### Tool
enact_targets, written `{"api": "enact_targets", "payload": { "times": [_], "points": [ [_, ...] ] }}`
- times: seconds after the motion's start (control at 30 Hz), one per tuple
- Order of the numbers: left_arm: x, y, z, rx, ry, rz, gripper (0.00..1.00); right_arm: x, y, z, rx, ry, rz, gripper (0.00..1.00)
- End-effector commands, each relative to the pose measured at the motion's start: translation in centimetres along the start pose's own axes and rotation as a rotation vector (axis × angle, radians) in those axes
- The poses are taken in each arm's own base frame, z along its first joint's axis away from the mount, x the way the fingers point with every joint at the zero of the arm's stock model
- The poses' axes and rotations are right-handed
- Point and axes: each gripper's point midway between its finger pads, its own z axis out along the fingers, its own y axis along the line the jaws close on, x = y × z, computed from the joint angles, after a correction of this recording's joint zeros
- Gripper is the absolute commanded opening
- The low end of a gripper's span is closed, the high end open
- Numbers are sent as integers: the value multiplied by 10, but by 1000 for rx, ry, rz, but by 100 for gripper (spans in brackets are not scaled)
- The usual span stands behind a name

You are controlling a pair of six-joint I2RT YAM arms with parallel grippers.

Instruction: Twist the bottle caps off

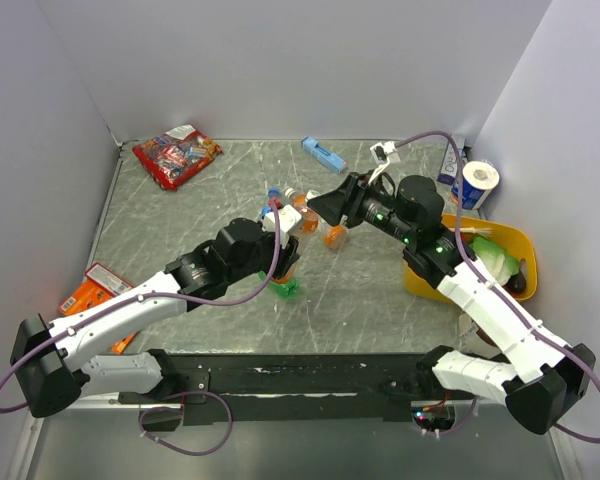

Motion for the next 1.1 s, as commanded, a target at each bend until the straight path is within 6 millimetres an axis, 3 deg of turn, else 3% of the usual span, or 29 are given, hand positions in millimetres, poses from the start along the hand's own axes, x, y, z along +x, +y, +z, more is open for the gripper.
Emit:
{"api": "enact_targets", "payload": {
  "times": [0.0,0.4,1.07],
  "points": [
    [-28,-7,-3,21,-76,19,48,-23,21,2,-53,-56,-14,60],
    [-26,-12,-2,19,-69,34,48,-20,4,7,32,-46,-10,60],
    [-20,-19,3,29,-47,44,47,-16,14,13,-35,-38,1,60]
  ]
}}
